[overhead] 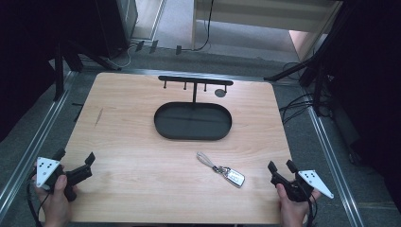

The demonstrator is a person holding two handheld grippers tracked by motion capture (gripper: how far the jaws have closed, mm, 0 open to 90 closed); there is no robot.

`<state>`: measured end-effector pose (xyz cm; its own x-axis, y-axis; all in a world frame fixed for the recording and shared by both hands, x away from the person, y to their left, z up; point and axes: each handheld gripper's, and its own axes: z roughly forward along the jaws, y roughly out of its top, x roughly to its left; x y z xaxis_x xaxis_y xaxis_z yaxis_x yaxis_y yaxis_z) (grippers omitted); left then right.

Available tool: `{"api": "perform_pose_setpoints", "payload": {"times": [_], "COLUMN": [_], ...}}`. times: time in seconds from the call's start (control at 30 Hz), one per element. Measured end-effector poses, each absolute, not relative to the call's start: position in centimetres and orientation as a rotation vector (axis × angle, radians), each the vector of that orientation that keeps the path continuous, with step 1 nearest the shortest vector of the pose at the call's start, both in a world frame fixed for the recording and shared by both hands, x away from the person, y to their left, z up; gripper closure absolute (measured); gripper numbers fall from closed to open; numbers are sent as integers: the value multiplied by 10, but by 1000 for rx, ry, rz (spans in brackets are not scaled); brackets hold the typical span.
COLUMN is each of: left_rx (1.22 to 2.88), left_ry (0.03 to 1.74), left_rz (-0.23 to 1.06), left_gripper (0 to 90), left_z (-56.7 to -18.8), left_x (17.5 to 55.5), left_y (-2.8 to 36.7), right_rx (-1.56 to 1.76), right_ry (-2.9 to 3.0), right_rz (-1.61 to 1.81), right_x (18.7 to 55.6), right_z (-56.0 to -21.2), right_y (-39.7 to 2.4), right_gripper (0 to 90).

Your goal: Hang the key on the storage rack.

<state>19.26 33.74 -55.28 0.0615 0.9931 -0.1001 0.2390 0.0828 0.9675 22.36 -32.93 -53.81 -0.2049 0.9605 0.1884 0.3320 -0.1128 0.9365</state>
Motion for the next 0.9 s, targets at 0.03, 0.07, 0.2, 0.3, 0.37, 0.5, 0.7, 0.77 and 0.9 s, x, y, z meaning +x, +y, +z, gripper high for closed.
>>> {"api": "perform_pose_setpoints", "payload": {"times": [0.03,0.07,0.2,0.3,0.37,0.5,0.7,0.77,0.9], "left_rx": [1340,1338,1323,1323,1318,1312,1314,1314,1311], "left_ry": [1374,1378,1387,1387,1391,1397,1402,1404,1408], "left_rz": [969,969,976,975,979,980,976,977,976], "left_gripper": [0,0,0,0,0,0,0,0,0], "left_z": [-553,-553,-553,-553,-553,-553,-553,-553,-553], "left_x": [193,193,192,191,191,191,192,192,192], "left_y": [337,338,338,338,338,338,338,338,339], "right_rx": [1445,1441,1436,1435,1410,1374,1314,1262,1218], "right_ry": [1553,1554,1545,1553,1569,1605,1651,1676,1726], "right_rz": [1331,1323,1283,1275,1253,1236,1211,1204,1210], "right_x": [224,224,224,224,224,226,228,230,233], "right_z": [-538,-538,-537,-537,-536,-535,-526,-521,-516], "right_y": [-329,-328,-326,-324,-323,-319,-315,-313,-309], "right_gripper": [236,235,245,264,303,317,321,351,401]}}
